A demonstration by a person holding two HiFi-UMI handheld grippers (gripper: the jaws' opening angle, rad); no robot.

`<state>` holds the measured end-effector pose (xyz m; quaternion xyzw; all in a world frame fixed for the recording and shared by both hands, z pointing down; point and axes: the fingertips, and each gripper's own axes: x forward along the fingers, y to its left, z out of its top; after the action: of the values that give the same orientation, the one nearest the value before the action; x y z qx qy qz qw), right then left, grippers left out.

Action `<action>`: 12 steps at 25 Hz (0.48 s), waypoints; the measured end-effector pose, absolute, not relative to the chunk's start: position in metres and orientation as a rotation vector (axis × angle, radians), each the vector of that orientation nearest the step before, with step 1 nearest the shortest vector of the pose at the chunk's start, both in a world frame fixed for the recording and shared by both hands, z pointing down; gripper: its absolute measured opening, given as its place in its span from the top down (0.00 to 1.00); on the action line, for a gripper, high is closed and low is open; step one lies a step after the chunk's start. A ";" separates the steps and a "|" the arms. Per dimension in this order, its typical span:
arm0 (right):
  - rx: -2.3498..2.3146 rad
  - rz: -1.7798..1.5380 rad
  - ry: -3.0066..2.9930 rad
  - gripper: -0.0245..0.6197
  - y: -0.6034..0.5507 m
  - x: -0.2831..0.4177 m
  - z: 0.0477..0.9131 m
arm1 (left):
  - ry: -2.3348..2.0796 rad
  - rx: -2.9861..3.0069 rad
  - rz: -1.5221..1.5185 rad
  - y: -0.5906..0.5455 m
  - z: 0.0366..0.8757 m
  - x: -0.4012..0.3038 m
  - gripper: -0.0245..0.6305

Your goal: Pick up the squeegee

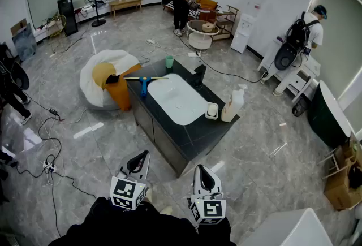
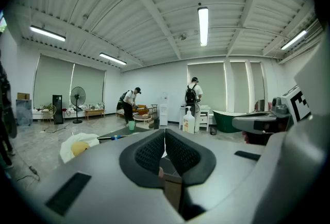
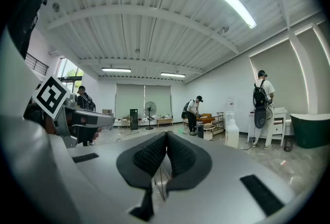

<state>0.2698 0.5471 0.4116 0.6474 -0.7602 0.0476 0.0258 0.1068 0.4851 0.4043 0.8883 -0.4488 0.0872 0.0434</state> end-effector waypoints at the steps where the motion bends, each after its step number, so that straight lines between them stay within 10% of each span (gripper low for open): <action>1: 2.005 0.150 -2.351 0.94 0.546 0.269 0.411 | -1.374 2.715 0.267 0.484 0.404 0.105 0.93; 12: 1.960 0.165 -2.375 0.94 0.514 0.250 0.415 | -1.414 2.676 0.278 0.458 0.408 0.083 0.93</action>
<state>0.2497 0.5136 0.4152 0.6353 -0.7698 0.0534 0.0286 0.0828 0.4579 0.4079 0.8792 -0.4648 0.0914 0.0512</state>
